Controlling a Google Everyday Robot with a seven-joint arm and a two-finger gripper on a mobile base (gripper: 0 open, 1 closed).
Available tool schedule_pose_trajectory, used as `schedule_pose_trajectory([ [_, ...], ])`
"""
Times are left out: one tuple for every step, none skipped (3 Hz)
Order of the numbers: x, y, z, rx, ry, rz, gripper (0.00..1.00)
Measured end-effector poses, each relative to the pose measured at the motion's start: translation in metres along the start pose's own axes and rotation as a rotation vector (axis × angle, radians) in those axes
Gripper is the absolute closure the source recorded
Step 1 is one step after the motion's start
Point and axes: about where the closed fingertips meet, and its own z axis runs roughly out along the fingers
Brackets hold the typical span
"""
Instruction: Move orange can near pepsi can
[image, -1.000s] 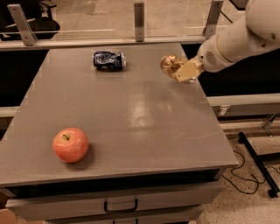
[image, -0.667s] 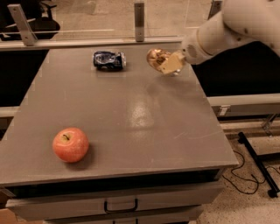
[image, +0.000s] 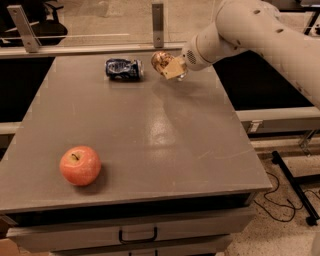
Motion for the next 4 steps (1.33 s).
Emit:
schedule_pose_trajectory([
  [-0.009,0.001,0.022,-0.015,-0.017,0.014,0.82],
  [-0.013,0.002,0.033,-0.027,-0.024,0.025,0.59],
  [-0.012,0.004,0.041,-0.037,-0.025,0.037,0.35],
  [-0.011,0.009,0.046,-0.051,-0.021,0.039,0.12],
])
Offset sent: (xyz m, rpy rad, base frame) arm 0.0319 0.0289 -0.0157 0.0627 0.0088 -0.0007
